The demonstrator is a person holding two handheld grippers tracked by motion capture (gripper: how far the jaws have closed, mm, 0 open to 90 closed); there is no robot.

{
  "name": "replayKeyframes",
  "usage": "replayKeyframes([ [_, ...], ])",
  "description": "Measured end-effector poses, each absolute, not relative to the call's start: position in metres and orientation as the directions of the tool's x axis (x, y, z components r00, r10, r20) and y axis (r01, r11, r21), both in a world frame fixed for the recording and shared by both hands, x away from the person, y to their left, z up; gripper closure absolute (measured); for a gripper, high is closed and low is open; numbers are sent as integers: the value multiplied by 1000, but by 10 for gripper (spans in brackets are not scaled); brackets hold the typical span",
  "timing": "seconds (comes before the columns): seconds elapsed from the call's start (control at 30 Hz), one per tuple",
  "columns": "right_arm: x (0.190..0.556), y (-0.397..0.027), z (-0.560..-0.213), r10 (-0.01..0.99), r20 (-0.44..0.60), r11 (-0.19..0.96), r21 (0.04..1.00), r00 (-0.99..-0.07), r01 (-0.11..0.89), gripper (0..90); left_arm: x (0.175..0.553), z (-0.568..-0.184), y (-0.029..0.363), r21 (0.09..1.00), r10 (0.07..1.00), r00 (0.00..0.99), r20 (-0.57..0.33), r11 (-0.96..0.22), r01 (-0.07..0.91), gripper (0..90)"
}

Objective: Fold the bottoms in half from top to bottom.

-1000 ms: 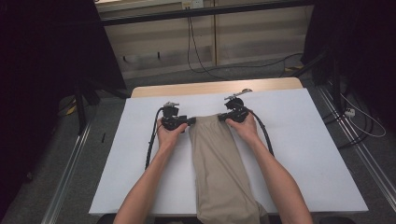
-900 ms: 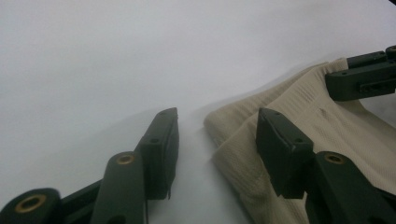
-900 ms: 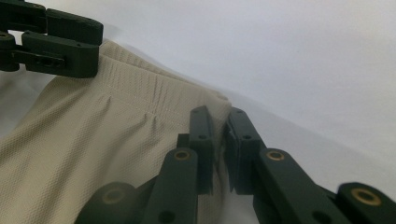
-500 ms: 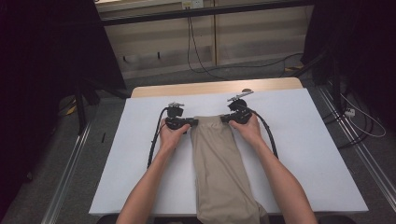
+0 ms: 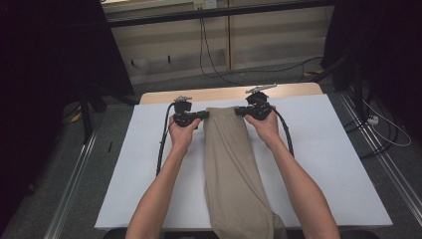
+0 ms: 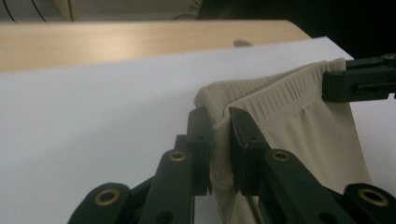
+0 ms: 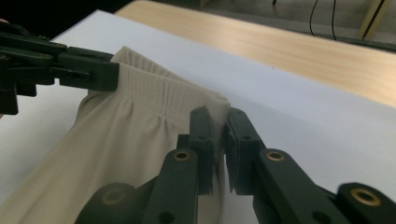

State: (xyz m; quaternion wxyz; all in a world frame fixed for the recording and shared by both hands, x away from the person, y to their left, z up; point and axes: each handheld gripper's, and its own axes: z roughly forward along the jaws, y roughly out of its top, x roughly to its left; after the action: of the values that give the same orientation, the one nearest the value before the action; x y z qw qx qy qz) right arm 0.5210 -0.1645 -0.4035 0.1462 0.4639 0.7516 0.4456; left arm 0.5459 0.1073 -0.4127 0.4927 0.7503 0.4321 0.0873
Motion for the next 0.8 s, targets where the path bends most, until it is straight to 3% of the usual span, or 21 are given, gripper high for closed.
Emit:
replayKeyframes([
  [0.47, 543, -173, -350, 839, 191, 108, 859, -510, 500, 825, 574, -352, 96, 875, 740, 637, -214, -146, 463, 793],
  [0.63, 553, -178, -314, 856, 169, 86, 885, -488, 458, 825, 587, -316, 89, 902, 741, 649, -176, -142, 407, 793],
  [0.8, 551, -183, -300, 851, 173, 68, 900, -495, 431, 825, 582, -301, 88, 919, 719, 678, -154, -149, 366, 792],
])
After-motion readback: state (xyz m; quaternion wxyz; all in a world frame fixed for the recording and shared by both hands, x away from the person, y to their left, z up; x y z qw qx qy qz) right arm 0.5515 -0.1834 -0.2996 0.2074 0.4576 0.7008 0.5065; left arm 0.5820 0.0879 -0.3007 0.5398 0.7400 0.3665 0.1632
